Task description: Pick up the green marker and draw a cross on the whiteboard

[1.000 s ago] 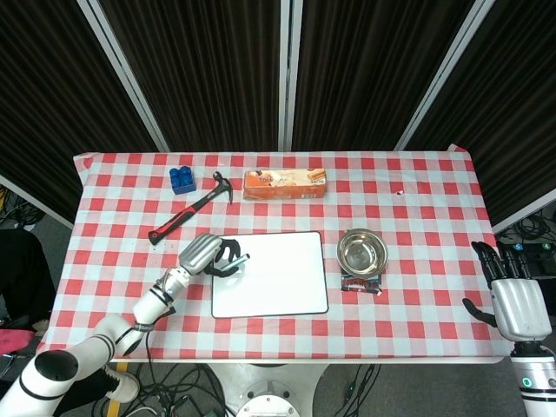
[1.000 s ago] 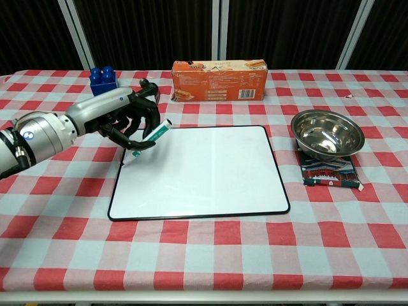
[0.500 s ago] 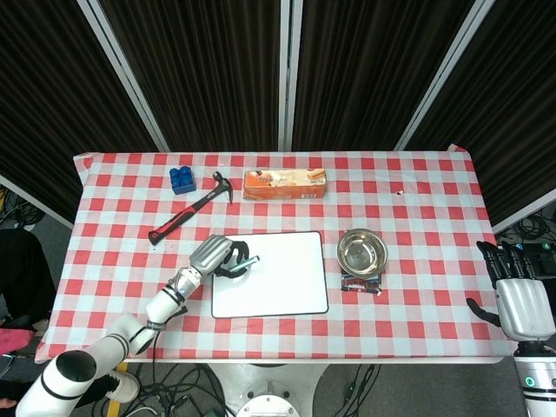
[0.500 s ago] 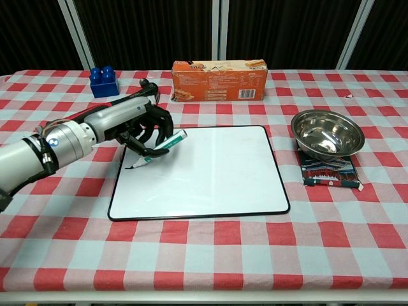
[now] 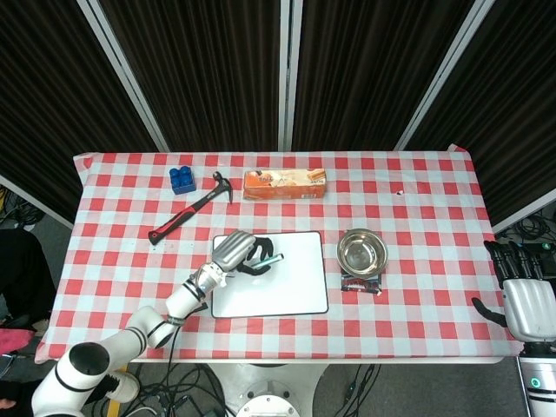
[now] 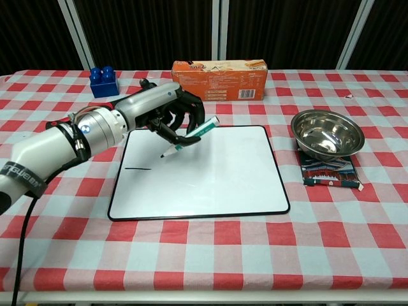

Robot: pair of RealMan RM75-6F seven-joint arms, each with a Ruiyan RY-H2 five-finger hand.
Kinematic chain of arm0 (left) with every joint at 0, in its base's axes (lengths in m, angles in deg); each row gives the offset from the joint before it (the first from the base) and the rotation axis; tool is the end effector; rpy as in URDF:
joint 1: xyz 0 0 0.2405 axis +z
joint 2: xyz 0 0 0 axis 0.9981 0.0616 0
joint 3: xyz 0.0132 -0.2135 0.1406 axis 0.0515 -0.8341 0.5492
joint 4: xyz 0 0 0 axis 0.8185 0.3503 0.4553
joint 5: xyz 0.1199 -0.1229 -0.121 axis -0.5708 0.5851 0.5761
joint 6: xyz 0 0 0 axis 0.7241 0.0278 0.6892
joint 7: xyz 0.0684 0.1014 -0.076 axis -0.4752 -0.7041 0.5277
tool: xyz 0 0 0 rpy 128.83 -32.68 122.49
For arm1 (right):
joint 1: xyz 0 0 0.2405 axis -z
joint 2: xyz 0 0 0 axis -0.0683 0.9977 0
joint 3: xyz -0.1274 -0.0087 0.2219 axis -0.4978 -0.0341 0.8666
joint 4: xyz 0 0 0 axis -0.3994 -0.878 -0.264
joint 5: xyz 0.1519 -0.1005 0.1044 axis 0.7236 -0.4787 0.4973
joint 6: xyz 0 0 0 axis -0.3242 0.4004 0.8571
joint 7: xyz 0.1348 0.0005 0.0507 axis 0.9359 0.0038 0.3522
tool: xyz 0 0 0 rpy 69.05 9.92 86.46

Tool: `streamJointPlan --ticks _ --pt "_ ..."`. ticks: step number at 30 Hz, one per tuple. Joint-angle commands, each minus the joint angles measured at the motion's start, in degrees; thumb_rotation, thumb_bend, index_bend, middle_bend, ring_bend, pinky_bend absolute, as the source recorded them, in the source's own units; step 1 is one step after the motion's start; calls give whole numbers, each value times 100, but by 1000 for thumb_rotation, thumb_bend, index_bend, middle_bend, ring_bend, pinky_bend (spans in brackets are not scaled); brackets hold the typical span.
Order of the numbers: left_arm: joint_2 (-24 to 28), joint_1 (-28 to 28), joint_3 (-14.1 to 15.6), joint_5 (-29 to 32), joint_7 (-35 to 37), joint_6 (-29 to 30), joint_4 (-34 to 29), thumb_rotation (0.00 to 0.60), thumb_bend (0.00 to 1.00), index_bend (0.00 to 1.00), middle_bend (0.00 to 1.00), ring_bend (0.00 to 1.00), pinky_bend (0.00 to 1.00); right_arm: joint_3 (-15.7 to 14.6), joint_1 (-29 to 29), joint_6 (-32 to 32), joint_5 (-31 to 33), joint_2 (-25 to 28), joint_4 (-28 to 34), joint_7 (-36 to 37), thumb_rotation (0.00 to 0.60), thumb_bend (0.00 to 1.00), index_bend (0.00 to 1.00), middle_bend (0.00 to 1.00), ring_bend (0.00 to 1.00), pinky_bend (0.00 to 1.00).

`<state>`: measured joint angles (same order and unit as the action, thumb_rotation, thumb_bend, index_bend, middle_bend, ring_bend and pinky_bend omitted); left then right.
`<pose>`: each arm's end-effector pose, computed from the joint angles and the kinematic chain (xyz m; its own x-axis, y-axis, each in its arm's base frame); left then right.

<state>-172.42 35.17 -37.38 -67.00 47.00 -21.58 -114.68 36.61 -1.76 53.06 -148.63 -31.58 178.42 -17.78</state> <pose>-0.1234 0.3715 -0.1133 0.0423 0.4447 0.8947 0.8520 -0.4837 0.2002 -0.3068 -0.1919 0.1765 0.4892 0.0330 0.8716 -0.8718 -0.0099 0.4897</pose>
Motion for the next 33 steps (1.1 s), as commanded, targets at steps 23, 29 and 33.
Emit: streamJointPlan --ticks 23,29,33 --pt "95 263 243 172 -150 -349 109 600 366 582 630 718 963 9 -83 -119 -13 -43 -70 58 600 85 0 99 0 87" --pt "217 502 443 66 -412 -138 -367 600 366 582 631 718 963 9 -113 -129 -68 -45 -84 128 600 85 0 99 0 88" --pt "331 679 566 56 -659 -96 -876 600 365 582 631 718 963 5 -119 -111 -109 -50 -125 193 600 85 0 99 0 87"
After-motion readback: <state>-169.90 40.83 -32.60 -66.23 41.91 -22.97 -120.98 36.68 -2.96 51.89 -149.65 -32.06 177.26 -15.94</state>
